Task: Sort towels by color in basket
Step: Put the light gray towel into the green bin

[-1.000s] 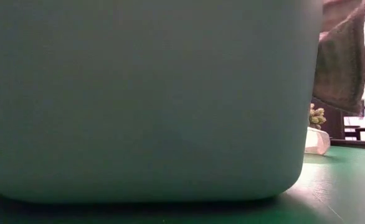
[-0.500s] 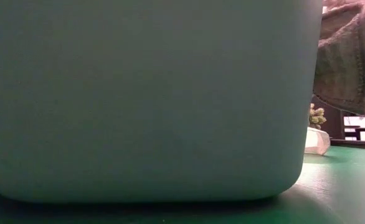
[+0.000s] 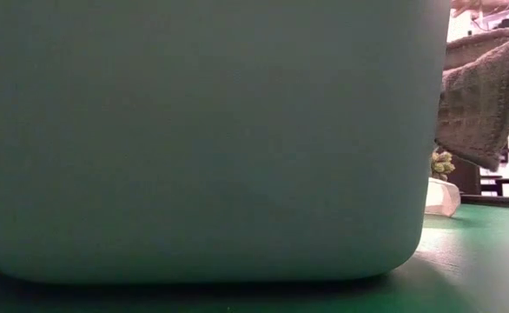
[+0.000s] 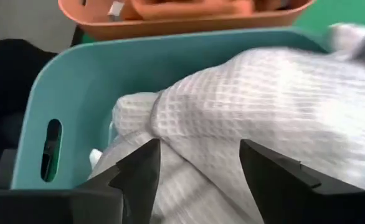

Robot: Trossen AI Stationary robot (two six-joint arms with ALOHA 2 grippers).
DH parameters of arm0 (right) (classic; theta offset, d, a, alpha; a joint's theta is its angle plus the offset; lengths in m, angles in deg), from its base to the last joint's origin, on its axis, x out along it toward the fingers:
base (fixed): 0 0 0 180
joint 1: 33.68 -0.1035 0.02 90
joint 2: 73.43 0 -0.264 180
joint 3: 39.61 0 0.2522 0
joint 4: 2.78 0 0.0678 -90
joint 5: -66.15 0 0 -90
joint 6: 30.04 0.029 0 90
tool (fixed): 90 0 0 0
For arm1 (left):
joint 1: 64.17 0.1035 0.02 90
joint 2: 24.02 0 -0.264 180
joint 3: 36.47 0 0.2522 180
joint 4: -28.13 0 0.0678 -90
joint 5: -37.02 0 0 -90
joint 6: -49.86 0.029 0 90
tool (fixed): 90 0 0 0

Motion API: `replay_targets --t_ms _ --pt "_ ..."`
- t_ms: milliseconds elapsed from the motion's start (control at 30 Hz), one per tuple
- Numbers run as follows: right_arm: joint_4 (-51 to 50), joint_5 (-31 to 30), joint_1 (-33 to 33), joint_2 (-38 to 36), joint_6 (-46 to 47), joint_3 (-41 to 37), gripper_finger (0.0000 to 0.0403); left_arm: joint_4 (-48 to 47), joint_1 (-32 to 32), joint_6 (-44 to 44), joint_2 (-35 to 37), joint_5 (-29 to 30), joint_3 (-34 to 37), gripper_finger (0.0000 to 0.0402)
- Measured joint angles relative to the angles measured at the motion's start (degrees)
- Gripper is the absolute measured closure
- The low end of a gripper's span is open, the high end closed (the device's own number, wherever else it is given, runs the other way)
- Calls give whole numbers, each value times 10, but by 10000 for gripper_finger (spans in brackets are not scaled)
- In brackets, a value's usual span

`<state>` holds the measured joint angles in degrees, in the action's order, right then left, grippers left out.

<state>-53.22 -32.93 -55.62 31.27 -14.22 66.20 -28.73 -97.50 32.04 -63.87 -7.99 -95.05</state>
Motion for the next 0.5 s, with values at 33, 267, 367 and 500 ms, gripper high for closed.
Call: replay_targets --t_ms 33,267,367,500 --pt "-21 -21 -4 -7 -3 7 142 0 0 0 0 0 0 166" --pt "-153 -152 -1 -35 -8 17 142 0 0 0 0 0 0 166" --pt "-175 -153 16 -20 -3 17 143 0 0 -2 0 0 0 166" --pt "-154 -142 38 10 -8 0 143 0 0 -3 0 0 0 166"
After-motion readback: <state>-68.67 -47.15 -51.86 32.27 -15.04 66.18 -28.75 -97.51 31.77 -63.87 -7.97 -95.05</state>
